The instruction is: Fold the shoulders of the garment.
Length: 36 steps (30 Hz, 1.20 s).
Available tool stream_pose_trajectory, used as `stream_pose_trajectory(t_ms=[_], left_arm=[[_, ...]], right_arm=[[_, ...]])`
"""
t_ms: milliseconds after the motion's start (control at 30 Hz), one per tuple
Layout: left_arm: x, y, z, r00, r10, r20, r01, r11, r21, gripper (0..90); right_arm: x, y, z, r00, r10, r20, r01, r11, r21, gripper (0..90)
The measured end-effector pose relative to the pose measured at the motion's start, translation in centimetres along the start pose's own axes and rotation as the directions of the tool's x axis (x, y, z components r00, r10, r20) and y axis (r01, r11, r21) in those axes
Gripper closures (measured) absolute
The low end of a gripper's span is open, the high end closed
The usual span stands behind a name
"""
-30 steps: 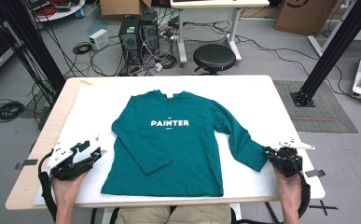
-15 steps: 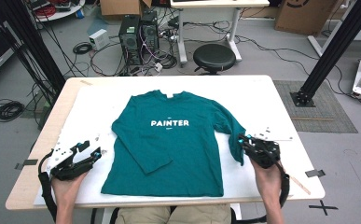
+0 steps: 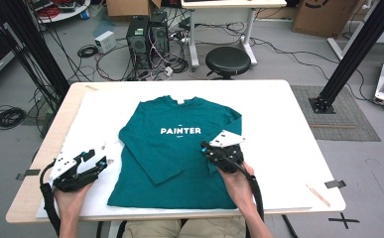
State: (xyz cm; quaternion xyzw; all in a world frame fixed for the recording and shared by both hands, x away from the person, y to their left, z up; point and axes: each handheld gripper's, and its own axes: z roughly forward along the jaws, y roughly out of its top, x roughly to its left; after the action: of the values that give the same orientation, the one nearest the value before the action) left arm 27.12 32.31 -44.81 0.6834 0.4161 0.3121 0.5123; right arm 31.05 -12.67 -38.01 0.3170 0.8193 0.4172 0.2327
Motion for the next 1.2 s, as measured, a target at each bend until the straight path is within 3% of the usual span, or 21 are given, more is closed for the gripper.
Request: stream_pose_trajectory(t_ms=[367,600,867,1033,1200], left_arm=[[0.1,0.0,0.0,1.0000,-0.006,-0.001,0.006,1.0000,0.001,44.8],[0.1,0.0,0.0,1.0000,-0.007,-0.001,0.007,1.0000,0.004,44.8],[0.1,0.0,0.1,1.0000,-0.009,-0.002,0.009,0.9999,0.009,44.8],[0.1,0.0,0.1,0.9999,-0.011,-0.002,0.011,0.9999,0.009,44.7],[0.1,0.0,0.0,0.9999,-0.016,0.003,0.016,0.9998,0.007,44.7]], right_arm=[[3.8,1.6,3.5,0.9932,-0.077,-0.087,0.078,0.997,-0.001,87.6],[4.8,2.0,4.3,0.9866,-0.071,-0.147,0.068,0.997,-0.022,87.6],[5.6,2.6,5.7,0.9821,-0.069,-0.175,0.063,0.997,-0.036,87.6],[6.2,2.9,6.6,0.9724,-0.053,-0.227,0.044,0.998,-0.044,87.6],[7.1,3.1,7.4,0.9725,-0.078,-0.219,0.072,0.997,-0.034,87.2]])
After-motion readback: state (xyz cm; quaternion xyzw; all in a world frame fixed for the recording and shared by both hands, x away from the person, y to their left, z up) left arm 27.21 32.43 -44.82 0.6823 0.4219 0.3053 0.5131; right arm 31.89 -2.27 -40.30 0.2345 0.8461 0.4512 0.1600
